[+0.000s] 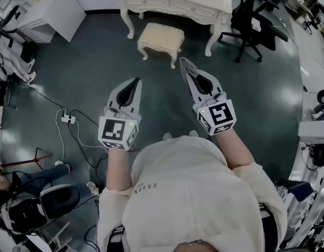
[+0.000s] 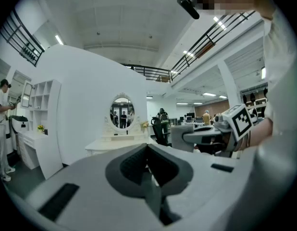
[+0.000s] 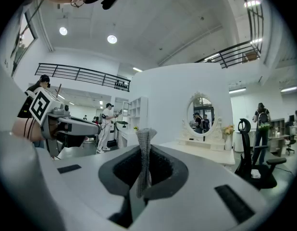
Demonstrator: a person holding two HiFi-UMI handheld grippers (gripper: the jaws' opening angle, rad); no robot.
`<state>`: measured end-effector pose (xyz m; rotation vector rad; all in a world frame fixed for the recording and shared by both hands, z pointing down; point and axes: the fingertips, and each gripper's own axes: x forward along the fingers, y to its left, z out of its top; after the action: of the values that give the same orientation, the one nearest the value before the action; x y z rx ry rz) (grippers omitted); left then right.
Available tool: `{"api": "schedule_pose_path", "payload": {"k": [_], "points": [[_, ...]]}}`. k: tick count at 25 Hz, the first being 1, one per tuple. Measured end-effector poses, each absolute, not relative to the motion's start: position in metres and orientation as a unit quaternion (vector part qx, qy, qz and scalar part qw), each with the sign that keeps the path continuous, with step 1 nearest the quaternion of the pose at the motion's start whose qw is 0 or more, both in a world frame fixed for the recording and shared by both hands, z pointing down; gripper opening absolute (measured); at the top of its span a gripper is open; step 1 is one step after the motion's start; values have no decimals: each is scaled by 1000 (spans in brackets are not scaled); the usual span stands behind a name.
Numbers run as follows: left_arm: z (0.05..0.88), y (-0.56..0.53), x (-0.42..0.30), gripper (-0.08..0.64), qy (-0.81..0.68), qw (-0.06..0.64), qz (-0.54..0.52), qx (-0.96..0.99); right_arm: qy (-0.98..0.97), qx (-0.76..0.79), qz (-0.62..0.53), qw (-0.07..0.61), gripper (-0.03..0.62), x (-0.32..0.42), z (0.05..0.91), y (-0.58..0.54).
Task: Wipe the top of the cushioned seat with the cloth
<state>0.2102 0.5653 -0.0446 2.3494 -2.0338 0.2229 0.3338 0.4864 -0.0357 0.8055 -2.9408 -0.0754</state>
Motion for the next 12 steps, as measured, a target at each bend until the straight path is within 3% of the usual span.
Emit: {"api": "schedule_pose_path", "payload": {"k": [12], "points": [[-45, 565, 197, 2, -655, 21, 63, 752, -963, 264, -13, 49, 28, 324, -34, 483]]}}
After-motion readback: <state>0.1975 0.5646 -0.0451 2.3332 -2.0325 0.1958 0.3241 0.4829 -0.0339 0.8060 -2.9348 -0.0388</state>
